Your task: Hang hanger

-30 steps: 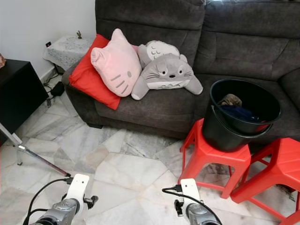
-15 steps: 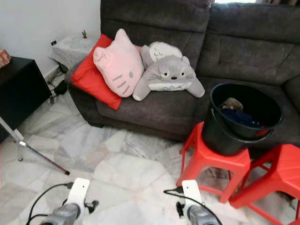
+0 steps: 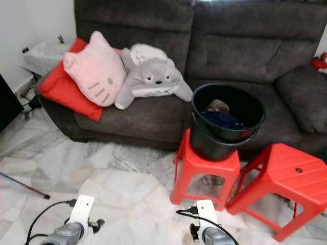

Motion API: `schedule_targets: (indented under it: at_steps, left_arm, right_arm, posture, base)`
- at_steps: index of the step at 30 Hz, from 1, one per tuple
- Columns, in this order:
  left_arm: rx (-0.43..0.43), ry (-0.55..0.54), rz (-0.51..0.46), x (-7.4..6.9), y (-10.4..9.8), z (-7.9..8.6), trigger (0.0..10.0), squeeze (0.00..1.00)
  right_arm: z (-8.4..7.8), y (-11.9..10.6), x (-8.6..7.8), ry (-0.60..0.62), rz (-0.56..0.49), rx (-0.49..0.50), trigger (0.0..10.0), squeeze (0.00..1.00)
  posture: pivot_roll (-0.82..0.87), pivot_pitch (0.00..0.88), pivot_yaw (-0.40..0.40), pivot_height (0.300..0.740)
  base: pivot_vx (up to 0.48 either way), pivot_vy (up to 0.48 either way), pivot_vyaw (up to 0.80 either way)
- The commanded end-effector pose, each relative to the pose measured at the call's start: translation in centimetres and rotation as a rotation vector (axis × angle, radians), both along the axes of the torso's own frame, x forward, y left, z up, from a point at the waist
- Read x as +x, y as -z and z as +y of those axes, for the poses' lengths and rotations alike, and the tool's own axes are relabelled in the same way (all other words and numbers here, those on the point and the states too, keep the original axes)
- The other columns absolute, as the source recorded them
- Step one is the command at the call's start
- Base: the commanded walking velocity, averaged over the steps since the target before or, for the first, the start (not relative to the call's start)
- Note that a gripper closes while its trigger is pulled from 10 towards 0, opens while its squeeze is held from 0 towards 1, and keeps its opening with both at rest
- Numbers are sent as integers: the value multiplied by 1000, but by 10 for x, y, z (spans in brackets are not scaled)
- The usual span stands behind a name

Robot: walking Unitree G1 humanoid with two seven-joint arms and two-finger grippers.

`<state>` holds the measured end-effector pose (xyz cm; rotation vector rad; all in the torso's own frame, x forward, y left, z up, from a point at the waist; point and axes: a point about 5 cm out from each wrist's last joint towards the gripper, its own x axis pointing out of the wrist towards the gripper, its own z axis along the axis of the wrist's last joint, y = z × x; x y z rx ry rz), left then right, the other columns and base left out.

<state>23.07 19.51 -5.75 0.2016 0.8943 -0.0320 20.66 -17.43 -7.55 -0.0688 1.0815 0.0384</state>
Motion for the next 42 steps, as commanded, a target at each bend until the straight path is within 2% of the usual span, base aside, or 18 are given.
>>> schedule_targets:
  at_steps: [1,7,19,42]
  left_arm:
    - [-11,15,-2,3,-1,-3,10000,0]
    - [-10,-22,-23,7,-5,2,10000,0]
    - [-25,-45,-37,8,-6,0,10000,0]
    - [-41,-30,-21,5,-3,-1,10000,0]
  right_arm:
    - [-3,-5,8,20,-33,3,10000,0]
    - [-2,-6,10,5,-31,0,10000,0]
    - [-5,-7,11,-9,-31,-7,10000,0]
    - [-6,-5,8,11,-37,-5,10000,0]
  posture:
    - [-23,0,-12,740]
    - [-6,0,-25,740]
    - [18,0,-60,740]
    - [-26,0,-27,740]
  base:
    - [0,-251,0]
    - [0,-42,0]
    - [0,0,0]
    - [0,0,0]
